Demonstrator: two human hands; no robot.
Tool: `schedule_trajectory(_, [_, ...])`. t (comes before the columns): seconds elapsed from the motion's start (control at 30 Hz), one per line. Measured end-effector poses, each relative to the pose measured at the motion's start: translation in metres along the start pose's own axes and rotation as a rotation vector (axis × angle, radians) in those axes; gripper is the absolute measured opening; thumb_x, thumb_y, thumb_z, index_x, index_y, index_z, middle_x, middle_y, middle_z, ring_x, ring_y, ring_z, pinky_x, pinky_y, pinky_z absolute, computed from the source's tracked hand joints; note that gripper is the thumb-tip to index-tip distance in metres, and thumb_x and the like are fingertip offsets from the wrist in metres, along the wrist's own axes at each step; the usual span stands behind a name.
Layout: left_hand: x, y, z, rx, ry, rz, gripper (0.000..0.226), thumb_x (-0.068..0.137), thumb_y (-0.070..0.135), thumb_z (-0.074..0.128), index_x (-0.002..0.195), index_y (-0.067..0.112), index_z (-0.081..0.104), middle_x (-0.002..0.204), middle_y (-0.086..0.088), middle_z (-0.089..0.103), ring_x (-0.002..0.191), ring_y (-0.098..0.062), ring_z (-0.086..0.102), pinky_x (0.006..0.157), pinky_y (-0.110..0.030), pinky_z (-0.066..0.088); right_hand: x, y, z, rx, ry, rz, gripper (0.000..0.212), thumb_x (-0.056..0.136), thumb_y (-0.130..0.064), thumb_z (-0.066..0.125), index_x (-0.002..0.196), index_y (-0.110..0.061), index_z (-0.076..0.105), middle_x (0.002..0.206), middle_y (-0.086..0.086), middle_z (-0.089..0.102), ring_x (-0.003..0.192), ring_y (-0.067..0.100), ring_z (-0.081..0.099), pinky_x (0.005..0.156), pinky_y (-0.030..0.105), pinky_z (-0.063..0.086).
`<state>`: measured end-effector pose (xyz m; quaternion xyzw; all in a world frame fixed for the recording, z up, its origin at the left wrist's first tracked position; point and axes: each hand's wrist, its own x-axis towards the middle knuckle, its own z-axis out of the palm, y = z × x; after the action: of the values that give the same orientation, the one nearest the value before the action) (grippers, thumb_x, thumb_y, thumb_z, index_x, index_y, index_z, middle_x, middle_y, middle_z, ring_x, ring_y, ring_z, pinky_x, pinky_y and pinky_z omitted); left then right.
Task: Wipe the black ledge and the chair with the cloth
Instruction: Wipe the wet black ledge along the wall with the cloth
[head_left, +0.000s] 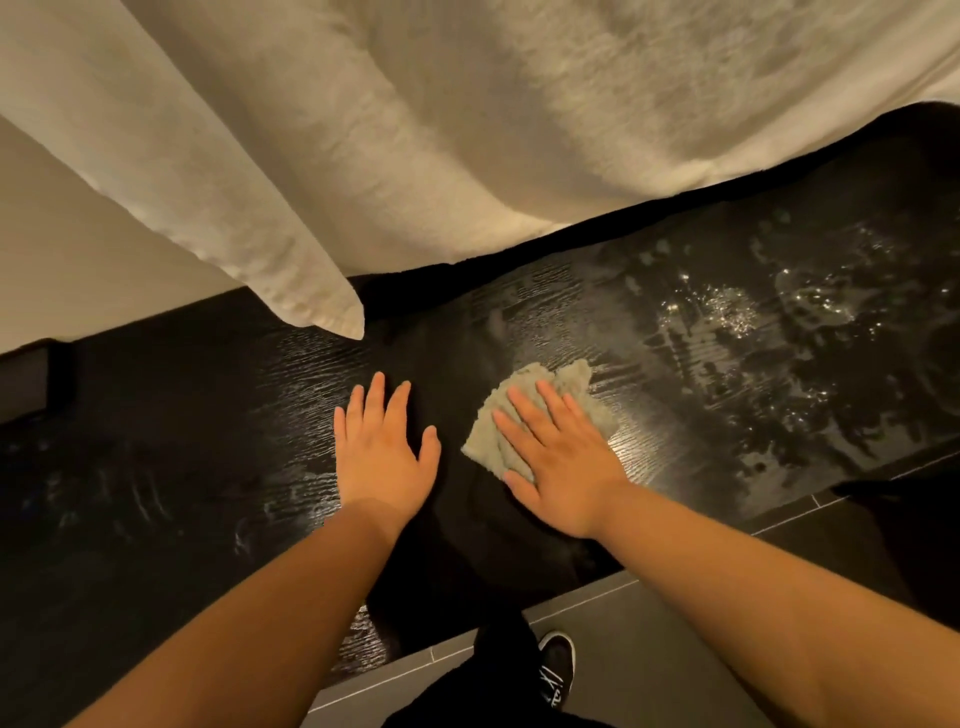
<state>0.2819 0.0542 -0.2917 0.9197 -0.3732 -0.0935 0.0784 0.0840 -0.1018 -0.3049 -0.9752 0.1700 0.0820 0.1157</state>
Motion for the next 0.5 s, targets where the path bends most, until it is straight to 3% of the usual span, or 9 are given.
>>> schedule_trajectory(0.07, [0.005,-0.007,0.000,0.005,-0.003,-0.004,0.066,0.099,0.052,0.050,0.159,0.024,0.039,0.171,-0.007,0.024,0.159,-0.032,0.016,0.130,-0.052,0.011,0.011,0.025,-0.002,-0.025,0.008,-0.040,0.072,0.098,-0.060,0.037,0.162,-0.028,0.026,0.171,0.002,0.014,0.158,0.033,0.001,0.127,0.054,0.008])
schedule_trajectory(0.13, [0.008,-0.012,0.001,0.007,-0.010,0.011,0.067,0.099,0.052,0.051,0.159,0.024,0.039,0.172,-0.008,0.023,0.159,-0.032,0.015,0.130,-0.052,0.010,0.028,0.048,-0.009,-0.031,0.029,0.092,0.071,0.098,-0.062,0.034,0.162,-0.031,0.025,0.171,0.000,0.014,0.158,0.032,0.001,0.126,0.056,0.011])
schedule_trajectory(0.23, [0.009,-0.012,0.003,0.015,-0.005,0.020,0.068,0.099,0.054,0.048,0.160,0.025,0.036,0.172,-0.007,0.020,0.160,-0.031,0.012,0.130,-0.052,0.009,0.053,0.057,-0.020,-0.006,-0.010,0.333,0.074,0.099,-0.065,0.018,0.164,-0.032,0.006,0.172,-0.001,-0.004,0.157,0.031,-0.013,0.127,0.053,-0.004])
schedule_trajectory(0.3, [0.009,-0.012,0.003,0.026,-0.005,0.020,0.069,0.099,0.055,0.047,0.160,0.026,0.035,0.173,-0.006,0.019,0.160,-0.031,0.012,0.130,-0.052,0.009,0.057,0.042,-0.021,0.017,-0.008,0.392,0.074,0.099,-0.064,0.014,0.164,-0.030,0.001,0.172,0.001,-0.009,0.156,0.033,-0.017,0.126,0.052,-0.008])
schedule_trajectory(0.4, [0.010,-0.013,0.003,0.045,-0.014,0.018,0.070,0.098,0.056,0.044,0.161,0.026,0.033,0.173,-0.006,0.017,0.160,-0.032,0.011,0.130,-0.053,0.008,0.041,0.003,-0.013,-0.013,0.023,0.225,0.075,0.099,-0.062,0.024,0.164,-0.026,0.014,0.172,0.007,0.004,0.156,0.039,-0.009,0.125,0.054,-0.007])
schedule_trajectory(0.5, [0.010,-0.013,0.004,0.043,-0.014,0.030,0.072,0.097,0.058,0.037,0.161,0.026,0.032,0.173,-0.005,0.015,0.160,-0.031,0.008,0.130,-0.053,0.008,0.025,-0.008,-0.004,-0.018,-0.006,-0.014,0.073,0.100,-0.062,0.033,0.163,-0.028,0.019,0.172,0.005,0.005,0.157,0.036,-0.007,0.126,0.052,-0.004])
